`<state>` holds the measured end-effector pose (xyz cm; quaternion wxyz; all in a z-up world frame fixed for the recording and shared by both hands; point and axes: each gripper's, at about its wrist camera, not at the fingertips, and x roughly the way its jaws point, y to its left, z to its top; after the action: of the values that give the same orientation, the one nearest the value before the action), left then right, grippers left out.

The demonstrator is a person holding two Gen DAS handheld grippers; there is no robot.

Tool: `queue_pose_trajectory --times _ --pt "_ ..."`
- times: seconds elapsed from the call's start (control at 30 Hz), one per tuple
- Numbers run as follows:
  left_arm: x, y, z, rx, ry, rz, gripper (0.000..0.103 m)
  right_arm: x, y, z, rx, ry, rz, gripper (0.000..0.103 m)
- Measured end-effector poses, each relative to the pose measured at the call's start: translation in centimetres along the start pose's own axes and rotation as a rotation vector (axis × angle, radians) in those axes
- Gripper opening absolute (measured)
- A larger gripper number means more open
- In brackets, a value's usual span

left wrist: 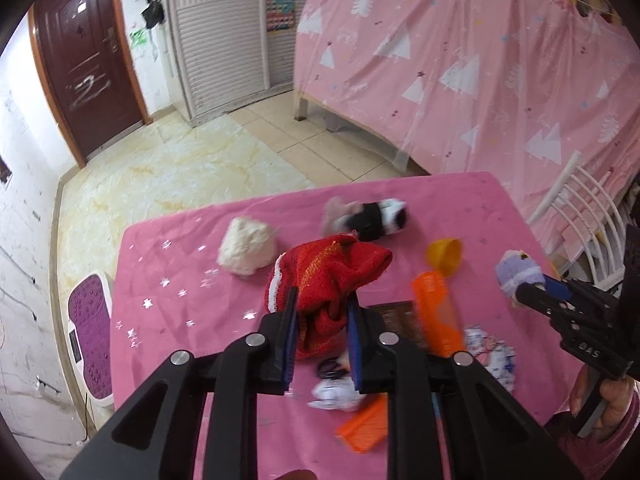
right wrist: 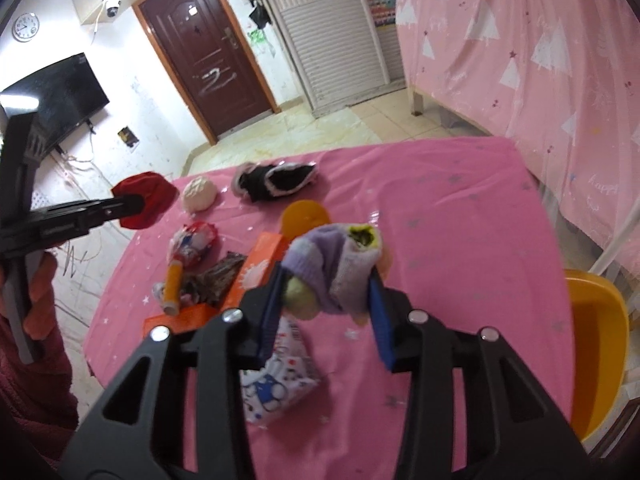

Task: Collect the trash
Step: 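Carry both socks to the orange bin and open both tools over it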

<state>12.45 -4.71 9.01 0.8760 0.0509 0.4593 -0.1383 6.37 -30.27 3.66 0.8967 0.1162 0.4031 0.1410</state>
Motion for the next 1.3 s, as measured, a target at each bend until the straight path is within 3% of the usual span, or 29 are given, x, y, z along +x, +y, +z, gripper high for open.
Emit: queue_pose_trajectory --times 0.4,0.8,1.03,1.3 --pt "-0.6 -12.1 0.7 0.153 0.000 -0.105 0.015 -4.7 -6.6 -1.6 0.085 -0.086 -0.082 0.038" --pt "1.3 -23.2 0.4 0.272 0.061 -0.192 0.015 -8.9 -15.6 -4.6 0.228 -0.145 -0.172 0.038" --pt "3.1 -29.0 0.0 0.333 0.098 -0.226 0.015 -9.1 -20.5 -6.9 0.305 -0.142 -0.259 0.038" --pt "5.7 -35.1 0.0 0.365 0.143 -0.266 0.015 -7.5 -24.2 -9.0 0.362 -0.095 -0.277 0.038"
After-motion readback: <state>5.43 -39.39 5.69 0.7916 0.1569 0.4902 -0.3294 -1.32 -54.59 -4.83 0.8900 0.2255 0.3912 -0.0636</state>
